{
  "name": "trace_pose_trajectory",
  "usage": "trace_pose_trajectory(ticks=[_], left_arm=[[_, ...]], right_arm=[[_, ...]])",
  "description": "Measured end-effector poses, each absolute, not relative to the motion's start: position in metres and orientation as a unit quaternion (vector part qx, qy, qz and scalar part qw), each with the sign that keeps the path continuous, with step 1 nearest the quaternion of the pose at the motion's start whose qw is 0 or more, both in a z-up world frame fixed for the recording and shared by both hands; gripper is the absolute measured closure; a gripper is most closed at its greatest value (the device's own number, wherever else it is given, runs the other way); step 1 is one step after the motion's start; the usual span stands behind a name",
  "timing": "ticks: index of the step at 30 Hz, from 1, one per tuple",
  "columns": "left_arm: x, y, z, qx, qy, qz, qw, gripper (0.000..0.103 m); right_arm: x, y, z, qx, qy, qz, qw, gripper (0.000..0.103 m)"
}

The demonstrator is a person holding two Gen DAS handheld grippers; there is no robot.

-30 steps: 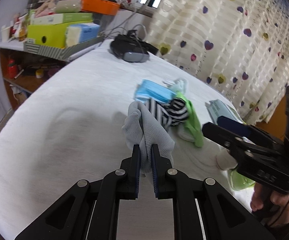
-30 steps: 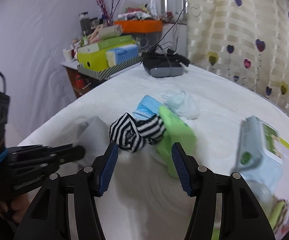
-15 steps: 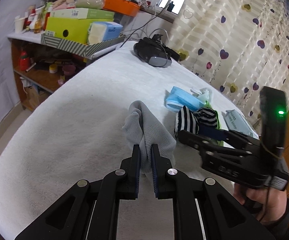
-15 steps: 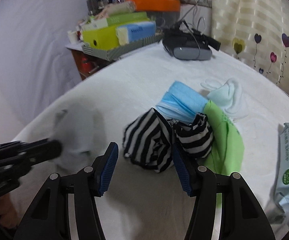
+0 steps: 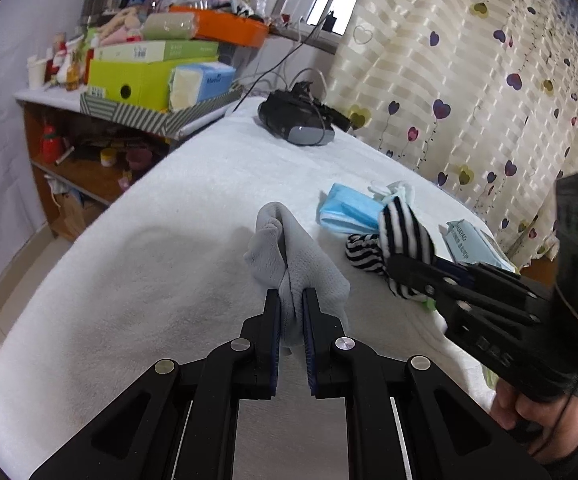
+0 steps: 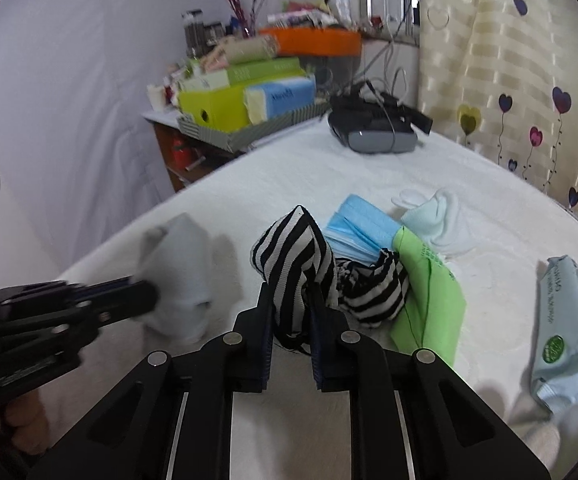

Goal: Organize soft objects
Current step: 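Grasp the black-and-white striped sock with the right tool, then carry the grey sock with the left tool while the right tool carries the striped sock toward the box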

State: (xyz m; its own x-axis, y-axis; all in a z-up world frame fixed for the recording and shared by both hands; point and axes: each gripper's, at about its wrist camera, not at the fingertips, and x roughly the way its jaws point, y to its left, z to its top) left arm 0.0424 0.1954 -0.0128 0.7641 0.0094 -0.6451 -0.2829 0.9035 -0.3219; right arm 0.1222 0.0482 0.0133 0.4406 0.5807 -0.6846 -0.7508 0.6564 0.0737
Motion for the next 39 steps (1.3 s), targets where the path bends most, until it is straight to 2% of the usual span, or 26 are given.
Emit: trace_pose_trajectory(ticks=[17,39], left_arm=[[0.018,0.115,0.043,-0.147,0.289,0.037,0.945,0.093],[0.038,-0.012,0.080,-0.075,0.277,-0.073,0.955,0.093]], right_arm=[[0.063,-0.047,0.072,-0.060,0.279,0.391,0.875,0.087],[0.054,-0.169,0.087,-0.007,0.253,0.306,0.918,0.087]])
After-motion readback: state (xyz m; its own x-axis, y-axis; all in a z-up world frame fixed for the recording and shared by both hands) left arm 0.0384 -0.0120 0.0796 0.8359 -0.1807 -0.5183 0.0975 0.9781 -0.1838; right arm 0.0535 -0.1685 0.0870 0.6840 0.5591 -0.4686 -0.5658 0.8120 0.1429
